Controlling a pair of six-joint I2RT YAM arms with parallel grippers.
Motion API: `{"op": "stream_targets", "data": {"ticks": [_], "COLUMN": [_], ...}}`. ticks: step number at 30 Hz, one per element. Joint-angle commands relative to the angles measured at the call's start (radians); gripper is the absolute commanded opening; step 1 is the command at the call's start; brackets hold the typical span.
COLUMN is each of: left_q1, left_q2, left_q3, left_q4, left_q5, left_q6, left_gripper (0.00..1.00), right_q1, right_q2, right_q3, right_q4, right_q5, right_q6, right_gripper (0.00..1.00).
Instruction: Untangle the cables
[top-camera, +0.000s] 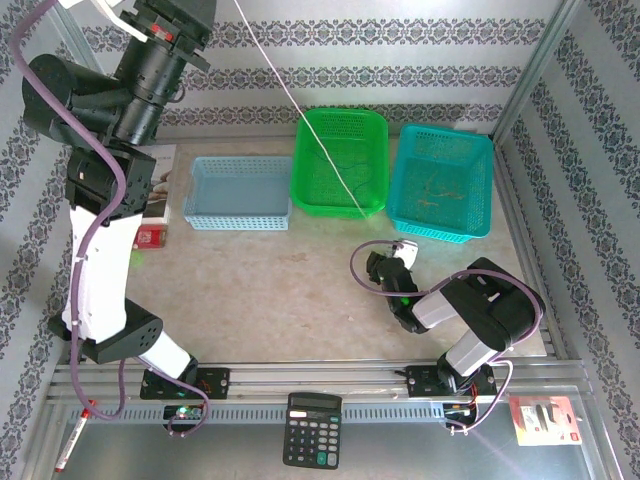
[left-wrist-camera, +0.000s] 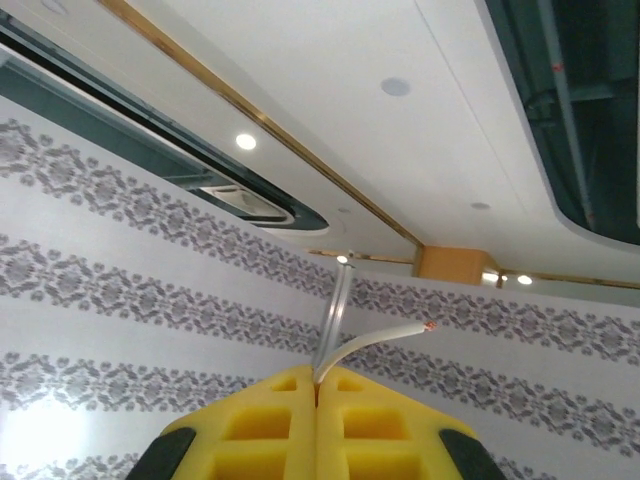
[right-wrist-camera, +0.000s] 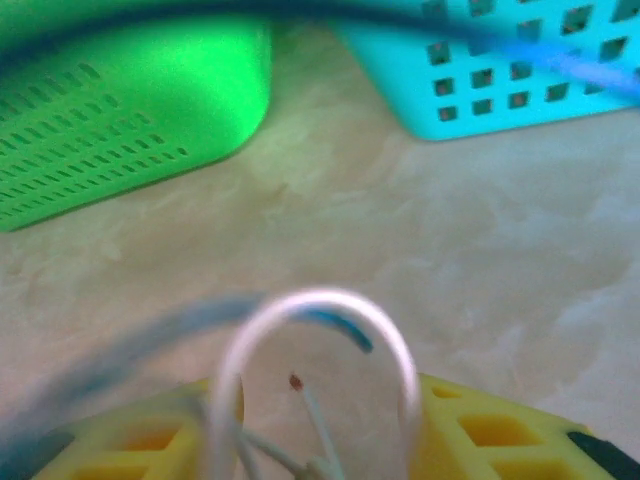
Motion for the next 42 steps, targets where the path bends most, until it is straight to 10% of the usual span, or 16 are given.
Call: {"op": "stream_targets", "data": {"ticks": [1,13,17,22,42], "left_q1": [0.035,0.168,0.217,0.267,0.464], "left_q2": [-0.024,0.013,0.030,0.040,0.001], "left_q3": [0.010,0.013,0.018,0.020,-0.110], "left_q4": [0.044,0.069,0.076,0.075,0.055], "left_q5": [-0.018,-0.032,-0.036,-0.044,-0.081], "left_q6": [-0.025,-0.105,-0.139,-0.158,-0.148], "left_gripper": [0.00,0.00,0.00,0.00,0.00], "right_q1": [-0.021,-0.070,-0.077,-0.083,-0.290], "right_q2": [0.001,0.003,-0.001,-0.001,-0.223], "right_q3": [-0.021,-0.052,-0.056,-0.059,-0.099], "right_q4": [-0.016,-0.008,-0.005,-0.002,-0.157], "right_q5": [0.001,-0.042,-0.055,-0.065,-0.135], "right_q6": [0.042,0.047,0.053,0.058,0.349], "right_gripper": [0.42,0.47,0.13,0.00,0.00]}}
